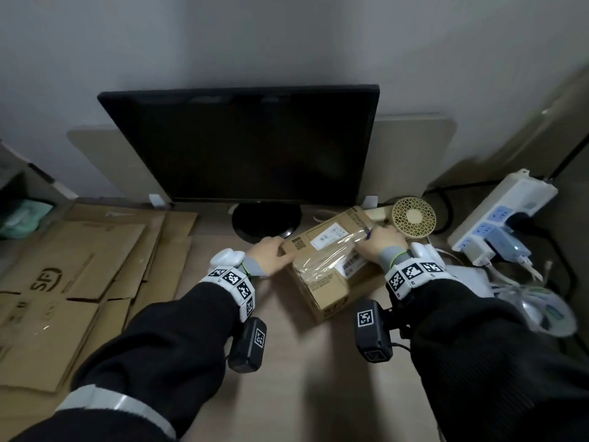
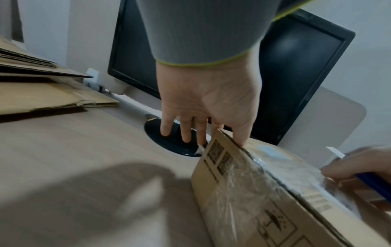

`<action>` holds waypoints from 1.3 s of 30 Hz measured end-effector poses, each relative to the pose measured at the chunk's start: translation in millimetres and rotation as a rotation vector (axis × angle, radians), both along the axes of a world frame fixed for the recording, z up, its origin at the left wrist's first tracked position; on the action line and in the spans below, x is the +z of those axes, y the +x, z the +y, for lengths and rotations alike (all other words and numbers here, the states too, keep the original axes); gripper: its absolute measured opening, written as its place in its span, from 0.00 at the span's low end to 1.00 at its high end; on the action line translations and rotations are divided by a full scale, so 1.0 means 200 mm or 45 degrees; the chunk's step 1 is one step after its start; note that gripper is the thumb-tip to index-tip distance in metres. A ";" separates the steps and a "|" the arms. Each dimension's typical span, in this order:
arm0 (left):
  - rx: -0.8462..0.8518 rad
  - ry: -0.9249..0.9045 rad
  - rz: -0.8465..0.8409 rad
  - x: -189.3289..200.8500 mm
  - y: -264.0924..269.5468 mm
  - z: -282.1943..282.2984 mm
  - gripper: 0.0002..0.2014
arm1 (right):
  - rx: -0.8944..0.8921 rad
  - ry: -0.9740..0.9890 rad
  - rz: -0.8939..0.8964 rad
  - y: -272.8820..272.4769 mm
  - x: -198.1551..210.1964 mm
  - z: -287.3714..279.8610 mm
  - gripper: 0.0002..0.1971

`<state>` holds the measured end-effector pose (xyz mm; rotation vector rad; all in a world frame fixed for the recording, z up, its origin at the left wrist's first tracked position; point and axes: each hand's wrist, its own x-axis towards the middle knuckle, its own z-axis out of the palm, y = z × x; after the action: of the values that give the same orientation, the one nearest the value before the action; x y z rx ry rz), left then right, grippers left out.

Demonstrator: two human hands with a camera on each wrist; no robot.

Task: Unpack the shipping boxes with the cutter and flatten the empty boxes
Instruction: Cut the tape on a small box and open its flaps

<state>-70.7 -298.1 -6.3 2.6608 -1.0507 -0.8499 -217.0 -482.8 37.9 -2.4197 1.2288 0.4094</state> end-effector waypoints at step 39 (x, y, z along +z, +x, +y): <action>0.028 0.231 -0.261 0.10 -0.03 0.36 0.27 | -0.071 0.987 -0.324 0.25 -0.17 0.65 0.12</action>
<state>-76.5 -225.7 14.5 2.9586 -1.0294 -0.7113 -167.8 -353.0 3.1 -1.7053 0.8158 0.4405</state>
